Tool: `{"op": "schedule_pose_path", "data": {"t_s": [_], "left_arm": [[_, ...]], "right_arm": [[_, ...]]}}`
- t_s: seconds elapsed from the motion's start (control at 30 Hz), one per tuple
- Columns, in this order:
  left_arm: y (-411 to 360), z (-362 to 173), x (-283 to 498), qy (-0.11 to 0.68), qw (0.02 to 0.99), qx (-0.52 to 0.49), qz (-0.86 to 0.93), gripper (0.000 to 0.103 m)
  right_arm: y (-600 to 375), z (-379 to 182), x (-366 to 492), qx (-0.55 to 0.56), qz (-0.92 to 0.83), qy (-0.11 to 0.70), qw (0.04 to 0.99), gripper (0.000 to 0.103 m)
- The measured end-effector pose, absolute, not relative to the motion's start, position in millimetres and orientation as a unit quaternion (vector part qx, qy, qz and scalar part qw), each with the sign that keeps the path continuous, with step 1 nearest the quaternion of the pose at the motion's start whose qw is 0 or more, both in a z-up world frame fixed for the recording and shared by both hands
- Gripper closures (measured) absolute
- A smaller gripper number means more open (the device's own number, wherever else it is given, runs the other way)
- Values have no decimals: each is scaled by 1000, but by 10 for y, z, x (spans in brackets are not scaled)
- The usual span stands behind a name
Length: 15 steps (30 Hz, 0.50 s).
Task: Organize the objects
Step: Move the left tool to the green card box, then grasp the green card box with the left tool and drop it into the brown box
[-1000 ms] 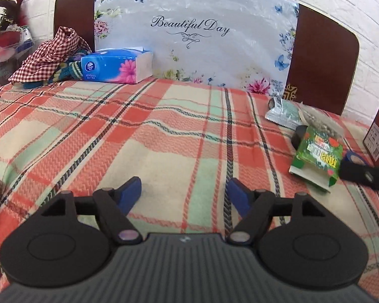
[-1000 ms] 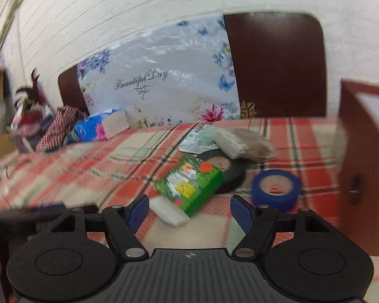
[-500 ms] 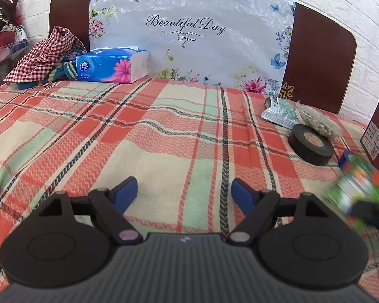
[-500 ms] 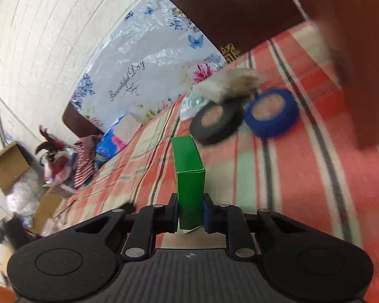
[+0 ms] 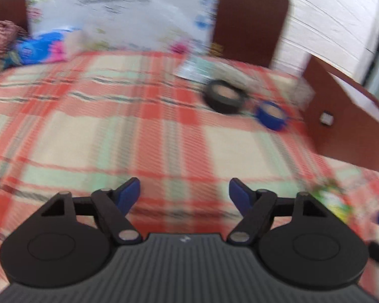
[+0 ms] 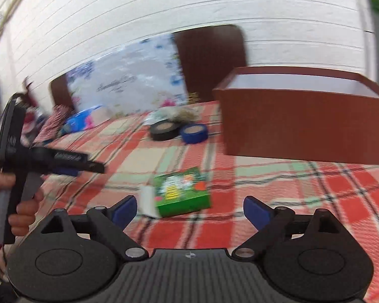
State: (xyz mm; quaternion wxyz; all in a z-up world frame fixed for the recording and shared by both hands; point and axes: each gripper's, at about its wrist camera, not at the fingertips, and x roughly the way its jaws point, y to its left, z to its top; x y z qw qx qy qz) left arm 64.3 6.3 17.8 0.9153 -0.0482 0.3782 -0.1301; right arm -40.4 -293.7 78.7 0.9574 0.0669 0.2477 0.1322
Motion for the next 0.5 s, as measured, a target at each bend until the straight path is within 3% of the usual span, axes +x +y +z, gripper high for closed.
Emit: {"op": "schedule_pose_path", "data": {"t_s": [0.17, 0.37, 0.4, 0.43, 0.5], "left_arm": [[-341, 199, 595, 481, 845, -92, -215, 35], [-761, 155, 701, 493, 838, -65, -226, 35], [-814, 140, 724, 493, 839, -62, -224, 35], [-871, 141, 738, 488, 842, -54, -223, 42], [-961, 174, 756, 485, 843, -44, -231, 48]], "right_arm": [[-2582, 752, -169, -26, 135, 248, 959, 9], [-2559, 629, 82, -61, 118, 287, 949, 11], [-2564, 614, 109, -58, 121, 291, 947, 21], [-2566, 606, 126, -51, 128, 292, 946, 42], [-2590, 616, 129, -37, 128, 290, 948, 42]]}}
